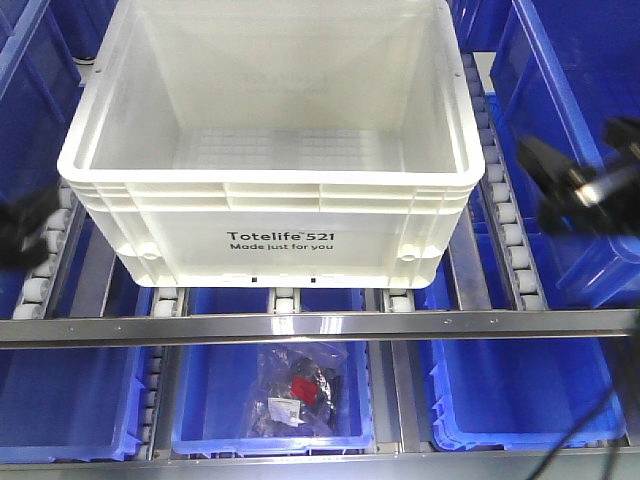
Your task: Place moving items into box and shelve
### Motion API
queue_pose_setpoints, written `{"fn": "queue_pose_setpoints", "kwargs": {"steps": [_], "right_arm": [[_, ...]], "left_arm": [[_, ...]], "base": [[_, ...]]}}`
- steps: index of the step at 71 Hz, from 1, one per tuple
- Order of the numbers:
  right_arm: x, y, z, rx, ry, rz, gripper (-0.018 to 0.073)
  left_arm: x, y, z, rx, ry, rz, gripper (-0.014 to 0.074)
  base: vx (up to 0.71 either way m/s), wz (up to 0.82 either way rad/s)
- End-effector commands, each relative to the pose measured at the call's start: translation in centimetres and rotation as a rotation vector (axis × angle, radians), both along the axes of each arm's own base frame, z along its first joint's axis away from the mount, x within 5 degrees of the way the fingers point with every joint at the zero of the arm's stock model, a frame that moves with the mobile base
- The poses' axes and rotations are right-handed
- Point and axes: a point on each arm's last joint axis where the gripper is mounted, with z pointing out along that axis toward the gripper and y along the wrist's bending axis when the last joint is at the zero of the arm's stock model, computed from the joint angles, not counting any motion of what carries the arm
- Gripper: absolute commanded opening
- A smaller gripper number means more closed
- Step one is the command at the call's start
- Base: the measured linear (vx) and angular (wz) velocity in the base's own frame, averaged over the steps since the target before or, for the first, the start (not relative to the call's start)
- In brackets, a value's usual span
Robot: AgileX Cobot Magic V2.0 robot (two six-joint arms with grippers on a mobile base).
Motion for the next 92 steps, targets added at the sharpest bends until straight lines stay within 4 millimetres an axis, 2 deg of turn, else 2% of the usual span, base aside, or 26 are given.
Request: {"fn": "queue_pose_setpoints", "kwargs": {"steps": [1, 10, 19, 28, 48, 53, 56, 60, 63, 68, 70, 71, 92], "right_arm": [[-2.3, -0.8, 1.0, 0.026, -0.163, -0.007, 0.056], [-6.0, -1.8, -0.4, 0.042, -0.236, -0.006, 0.056], [-8.1, -2.4, -2.1, 0.01, -0.304, -0.001, 0.056], [-8.2, -2.4, -3.5, -0.017, -0.329, -0.004, 0.056], [-8.2, -2.5, -3.2, 0.006, -0.358, -0.011, 0.0559], [-8.2, -2.5, -3.2, 0.006, -0.359, -0.012, 0.0522], [-8.2, -2.5, -3.2, 0.006, -0.359, -0.012, 0.0462], [-8.2, -2.5, -3.2, 0.006, -0.359, -0.012, 0.0318], [-8.2, -2.5, -3.2, 0.006, -0.36, -0.012, 0.0191], [-8.2, -2.5, -3.1, 0.007, -0.365, -0.012, -0.0022], [-8.2, -2.5, -3.1, 0.008, -0.367, -0.013, -0.0021], [-8.2, -2.5, -3.1, 0.008, -0.367, -0.013, -0.0021], [-8.2, -2.5, -3.2, 0.007, -0.358, -0.012, -0.0017]], "left_arm": [[-2.0, 0.3, 0.4, -0.029, -0.13, -0.002, 0.0555], [-5.7, 0.9, -1.2, -0.045, -0.155, -0.002, 0.0555], [-7.9, 1.3, -0.3, -0.07, -0.29, -0.003, 0.0555], [-7.8, 1.3, -1.1, -0.075, -0.322, 0.0, 0.0555], [-7.7, 1.3, -1.1, -0.09, -0.394, 0.004, 0.0555], [-7.7, 1.3, -1.2, -0.088, -0.381, 0.003, 0.0545], [-7.7, 1.3, -1.3, -0.089, -0.373, 0.003, 0.0498], [-7.7, 1.3, -1.4, -0.087, -0.365, 0.003, 0.0398], [-7.7, 1.3, -1.4, -0.086, -0.36, 0.003, 0.029], [-7.7, 1.3, -1.5, -0.083, -0.352, 0.002, 0.0059], [-7.7, 1.3, -1.5, -0.083, -0.352, 0.002, -0.0026], [-7.7, 1.3, -1.5, -0.081, -0.352, 0.002, -0.003], [-7.7, 1.3, -1.6, -0.08, -0.345, 0.002, -0.0027]], "base": [[0.0, 0.0], [0.0, 0.0], [0.0, 0.0], [0.0, 0.0], [0.0, 0.0], [0.0, 0.0], [0.0, 0.0], [0.0, 0.0], [0.0, 0.0], [0.0, 0.0], [0.0, 0.0], [0.0, 0.0], [0.0, 0.0]]}}
